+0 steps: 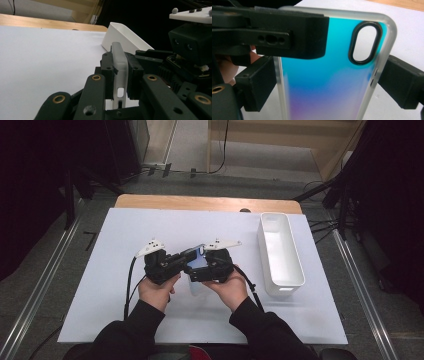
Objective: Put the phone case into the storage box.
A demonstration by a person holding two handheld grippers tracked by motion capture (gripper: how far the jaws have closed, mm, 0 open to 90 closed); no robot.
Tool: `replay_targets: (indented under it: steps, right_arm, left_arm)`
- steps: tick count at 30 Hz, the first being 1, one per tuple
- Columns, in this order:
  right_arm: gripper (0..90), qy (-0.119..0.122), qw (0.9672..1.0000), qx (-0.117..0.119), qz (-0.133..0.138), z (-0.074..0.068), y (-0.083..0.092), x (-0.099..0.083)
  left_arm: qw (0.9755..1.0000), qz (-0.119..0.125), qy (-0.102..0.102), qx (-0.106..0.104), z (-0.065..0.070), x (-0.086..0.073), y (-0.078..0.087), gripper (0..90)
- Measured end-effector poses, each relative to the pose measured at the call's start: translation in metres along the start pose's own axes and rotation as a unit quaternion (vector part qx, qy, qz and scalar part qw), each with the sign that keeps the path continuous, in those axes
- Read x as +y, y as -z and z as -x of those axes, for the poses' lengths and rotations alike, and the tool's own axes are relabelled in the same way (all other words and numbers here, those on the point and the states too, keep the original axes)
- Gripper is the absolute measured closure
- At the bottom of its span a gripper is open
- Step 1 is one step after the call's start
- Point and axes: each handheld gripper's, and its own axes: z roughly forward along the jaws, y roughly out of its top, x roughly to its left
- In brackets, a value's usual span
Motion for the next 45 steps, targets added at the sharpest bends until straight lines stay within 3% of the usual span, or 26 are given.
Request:
replay_targets:
  steps: [2, 4, 9, 19, 23, 29, 31, 32, 34, 40, 45]
  right_arm:
    - [6.6, 0.000, 1.0000, 0.000, -0.002, 0.000, 0.000, 0.000]
    - [13.2, 0.002, 1.0000, 0.007, 0.000, 0.001, 0.000, 0.000]
    - [14.3, 0.007, 1.0000, -0.001, 0.002, 0.000, 0.002, -0.001]
    - [14.6, 0.005, 1.0000, 0.005, 0.000, 0.002, 0.004, 0.000]
    - [14.7, 0.003, 1.0000, 0.006, 0.001, 0.003, 0.004, 0.000]
    - [14.7, 0.006, 0.9999, 0.009, 0.000, 0.003, 0.004, 0.000]
    - [14.7, 0.009, 0.9999, 0.012, -0.001, 0.004, 0.004, 0.000]
    - [14.7, 0.008, 0.9999, 0.014, -0.003, 0.004, 0.004, -0.001]
    - [14.7, 0.014, 0.9997, 0.017, -0.006, 0.004, 0.003, -0.001]
    - [14.7, 0.033, 0.9988, 0.034, -0.007, 0.004, 0.002, -0.002]
    - [14.7, 0.043, 0.9972, 0.060, -0.006, 0.010, 0.004, -0.001]
  left_arm:
    - [1.0000, -0.001, 0.000, -0.001, 0.000, 0.000, 0.000, 79.0]
    - [1.0000, 0.000, 0.000, -0.002, 0.001, -0.001, -0.001, 78.9]
    - [1.0000, 0.000, -0.004, -0.005, 0.001, -0.001, -0.001, 78.8]
    - [1.0000, 0.001, -0.004, -0.005, 0.002, 0.001, 0.000, 74.9]
    - [0.9999, -0.007, 0.000, -0.008, 0.001, 0.001, 0.000, 70.4]
    - [0.9999, -0.008, -0.003, -0.011, 0.002, 0.007, 0.003, 56.3]
    - [0.9995, -0.012, 0.005, -0.029, -0.001, 0.010, 0.004, 49.0]
    - [0.9993, -0.023, 0.009, -0.029, -0.003, 0.011, 0.004, 45.8]
    - [0.9993, -0.017, 0.010, -0.031, -0.006, 0.013, 0.006, 44.3]
    - [0.9985, -0.031, 0.019, -0.040, -0.014, 0.020, 0.013, 38.5]
    - [0.9965, -0.046, 0.031, -0.062, -0.023, 0.023, 0.015, 34.2]
